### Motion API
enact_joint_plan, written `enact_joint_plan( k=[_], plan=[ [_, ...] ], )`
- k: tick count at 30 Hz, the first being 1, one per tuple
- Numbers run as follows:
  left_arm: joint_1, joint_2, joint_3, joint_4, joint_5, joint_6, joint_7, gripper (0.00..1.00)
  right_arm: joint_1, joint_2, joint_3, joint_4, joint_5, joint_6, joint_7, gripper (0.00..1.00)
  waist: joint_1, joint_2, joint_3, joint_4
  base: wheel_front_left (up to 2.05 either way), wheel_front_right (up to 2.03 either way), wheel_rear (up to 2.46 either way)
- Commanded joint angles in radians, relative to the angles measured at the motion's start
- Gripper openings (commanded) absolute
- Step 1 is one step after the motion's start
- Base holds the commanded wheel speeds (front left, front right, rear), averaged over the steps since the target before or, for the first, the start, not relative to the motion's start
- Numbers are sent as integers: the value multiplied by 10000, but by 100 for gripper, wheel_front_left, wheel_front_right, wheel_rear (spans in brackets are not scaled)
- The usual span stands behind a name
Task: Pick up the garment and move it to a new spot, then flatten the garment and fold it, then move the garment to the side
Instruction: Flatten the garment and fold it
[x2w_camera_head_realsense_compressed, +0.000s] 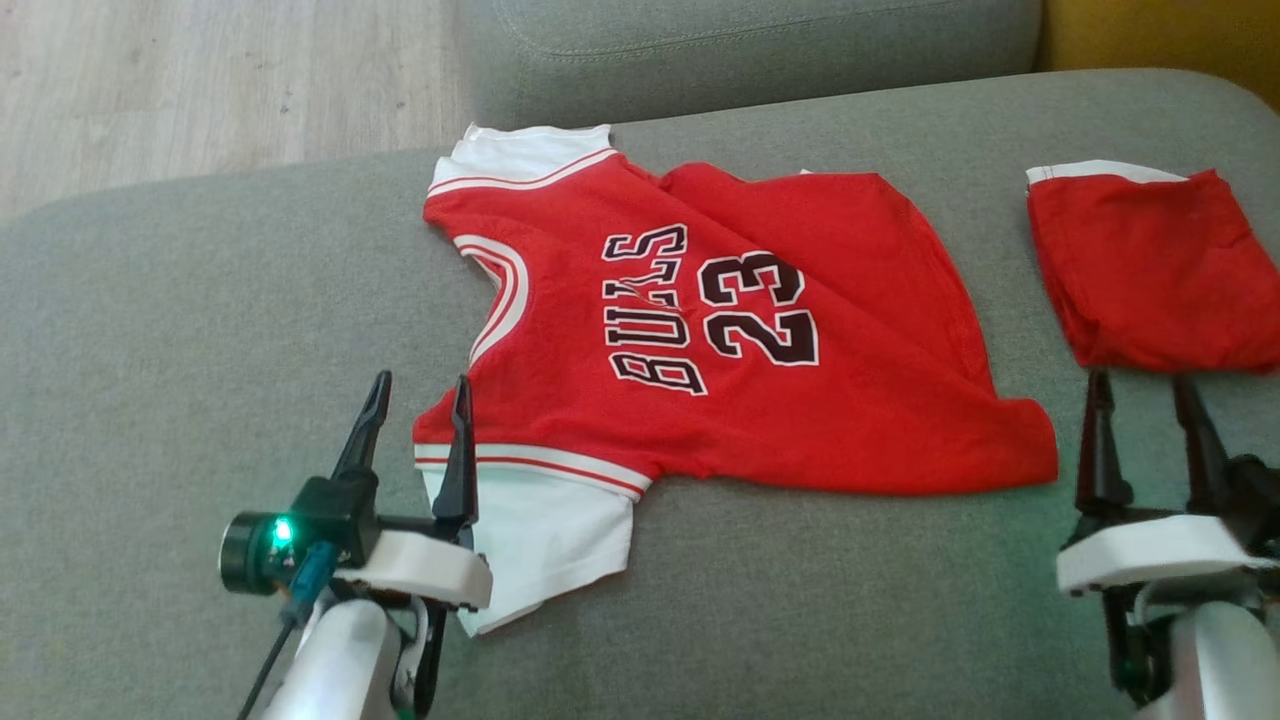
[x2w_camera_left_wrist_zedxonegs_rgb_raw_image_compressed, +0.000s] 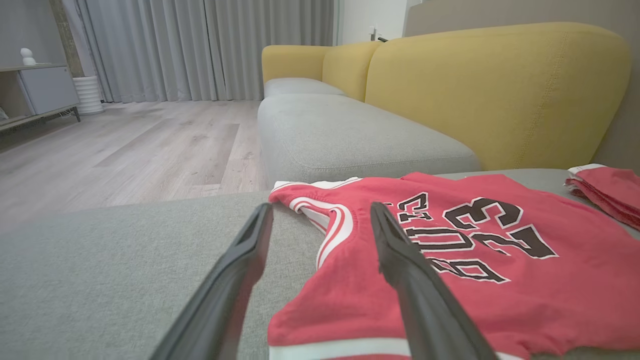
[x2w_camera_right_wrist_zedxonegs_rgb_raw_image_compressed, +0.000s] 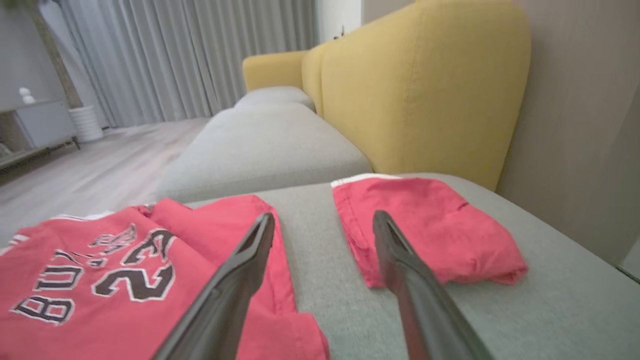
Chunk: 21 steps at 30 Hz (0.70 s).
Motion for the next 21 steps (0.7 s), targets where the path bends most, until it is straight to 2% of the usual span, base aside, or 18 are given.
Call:
enact_joint_plan(
  k=[1,8,21],
  plan=[
    [-176,29,376,-261,106,-30,-53,100,-307,-62,403,-415,133,-7,-173,100,0,-1,3,17,0,0,0],
    [-131,9,391,-209,190,-124,-53,100,44,-62,1605,-743,542,-7,-580,100,0,-1,36,164,0,0,0],
    [-186,-21,367,37,232,-250,-53,100,55,-62,1848,-547,654,-7,-657,100,0,-1,242,400,0,0,0]
  ],
)
